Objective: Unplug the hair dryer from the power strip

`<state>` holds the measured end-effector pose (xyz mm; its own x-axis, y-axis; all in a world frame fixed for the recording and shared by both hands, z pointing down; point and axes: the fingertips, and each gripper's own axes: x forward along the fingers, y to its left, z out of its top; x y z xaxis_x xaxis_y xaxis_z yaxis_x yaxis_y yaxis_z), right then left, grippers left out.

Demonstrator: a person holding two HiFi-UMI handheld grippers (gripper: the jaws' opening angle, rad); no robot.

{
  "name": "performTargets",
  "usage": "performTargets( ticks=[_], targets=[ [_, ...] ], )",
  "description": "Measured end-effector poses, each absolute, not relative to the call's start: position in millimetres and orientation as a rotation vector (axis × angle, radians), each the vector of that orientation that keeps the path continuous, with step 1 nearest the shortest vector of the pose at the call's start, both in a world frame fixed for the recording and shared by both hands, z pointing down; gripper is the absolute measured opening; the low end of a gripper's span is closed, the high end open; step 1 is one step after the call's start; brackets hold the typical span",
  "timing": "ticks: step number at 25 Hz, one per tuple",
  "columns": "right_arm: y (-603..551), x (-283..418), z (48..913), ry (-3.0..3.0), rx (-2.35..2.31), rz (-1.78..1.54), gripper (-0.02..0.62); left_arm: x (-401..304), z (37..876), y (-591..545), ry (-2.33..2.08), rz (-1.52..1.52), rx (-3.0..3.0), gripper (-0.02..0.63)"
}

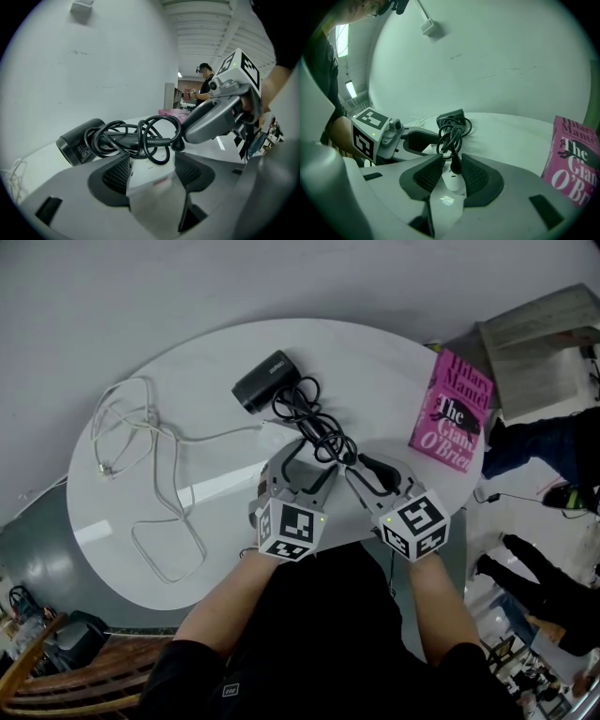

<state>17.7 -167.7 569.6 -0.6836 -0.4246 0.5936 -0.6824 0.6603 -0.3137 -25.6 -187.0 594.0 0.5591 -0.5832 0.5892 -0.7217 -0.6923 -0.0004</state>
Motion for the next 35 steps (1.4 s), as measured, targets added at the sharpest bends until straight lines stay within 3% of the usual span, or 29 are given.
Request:
performTargets(
  ticks=[11,15,35],
  targets=[
    [-181.3,6.0,583.0,-2.31,0.945,0.364,0.1,-25.7,595.8,-188.2,-1.084,0.832,2.553,0.299],
    [-182.6,6.7,577.9,-2.326,0.972,0.427,0.072,-25.3,595.9,-187.5,-1.065,0.835,2.554,0.301],
    [-196.6,13.1,574.5,-2.326,1.055,0.699,0.067,-23.5,596.8,-187.4,-1.061,0.845,2.555,0.292]
  ],
)
